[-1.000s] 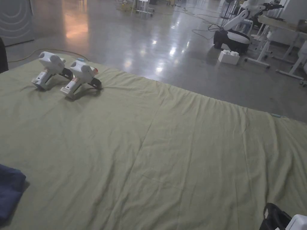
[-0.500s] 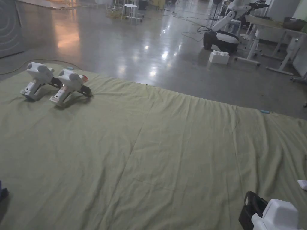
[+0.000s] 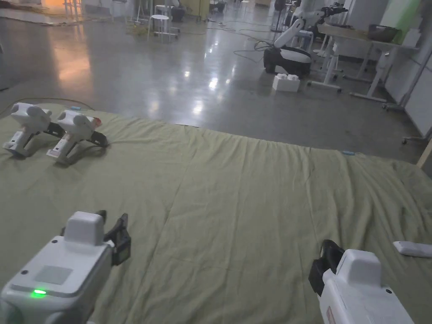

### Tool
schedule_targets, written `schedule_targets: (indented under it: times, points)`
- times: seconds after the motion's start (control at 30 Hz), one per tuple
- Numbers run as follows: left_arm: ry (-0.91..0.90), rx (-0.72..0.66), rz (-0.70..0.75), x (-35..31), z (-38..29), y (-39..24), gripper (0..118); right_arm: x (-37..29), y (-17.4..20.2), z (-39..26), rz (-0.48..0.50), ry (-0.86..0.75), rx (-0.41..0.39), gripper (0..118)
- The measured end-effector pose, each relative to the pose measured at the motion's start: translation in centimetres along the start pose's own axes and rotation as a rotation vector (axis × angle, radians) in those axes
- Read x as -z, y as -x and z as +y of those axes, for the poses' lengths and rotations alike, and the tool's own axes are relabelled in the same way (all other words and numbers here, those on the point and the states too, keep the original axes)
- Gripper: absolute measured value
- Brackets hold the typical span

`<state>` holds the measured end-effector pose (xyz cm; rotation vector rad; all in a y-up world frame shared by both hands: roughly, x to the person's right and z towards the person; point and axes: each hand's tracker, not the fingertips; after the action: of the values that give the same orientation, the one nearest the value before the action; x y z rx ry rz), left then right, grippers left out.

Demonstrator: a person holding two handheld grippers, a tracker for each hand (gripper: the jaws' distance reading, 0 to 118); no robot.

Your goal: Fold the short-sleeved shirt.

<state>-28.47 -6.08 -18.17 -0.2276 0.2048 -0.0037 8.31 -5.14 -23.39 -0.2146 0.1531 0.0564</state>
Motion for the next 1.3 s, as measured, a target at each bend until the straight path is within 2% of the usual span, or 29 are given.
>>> schedule_targets:
  times: [0.1, 0.2, 0.27, 0.4, 0.7, 0.97, 1.1, 1.3]
  points:
    - [-0.021, -0.014, -0.014, -0.1, 0.4, -2.4, 25, -0.1, 0.0, 0.1, -0.015, -0.012, 0.002, 0]
    - [-0.045, -0.005, -0.025, -0.3, 0.6, -4.0, 6, -0.3, 0.1, 0.2, -0.025, -0.020, 0.021, 0]
    - [-0.049, 0.000, -0.007, -0.3, 0.5, -4.4, 1, -0.4, 0.3, 0.2, -0.031, -0.028, 0.028, 0]
    - [-0.043, -0.082, -0.006, -0.9, 0.0, -5.1, 0, -1.0, 1.1, 0.1, -0.041, -0.059, 0.003, 0]
    - [-0.024, -0.027, -0.013, -1.4, -0.7, -6.4, 0, -1.4, 1.7, 0.1, -0.060, -0.084, -0.005, 0]
    - [-0.053, -0.035, 0.011, -2.1, -0.9, -6.6, 0, -1.5, 1.1, -0.5, -0.070, -0.051, -0.017, 0]
    - [-0.059, -0.065, 0.021, -2.2, -0.1, -6.7, 0, -1.5, 0.6, -0.7, -0.068, -0.034, 0.026, 0]
    - [-0.040, -0.089, 0.011, -2.0, 0.7, -6.9, 2, -1.8, 0.8, -0.1, -0.061, -0.026, 0.009, 1]
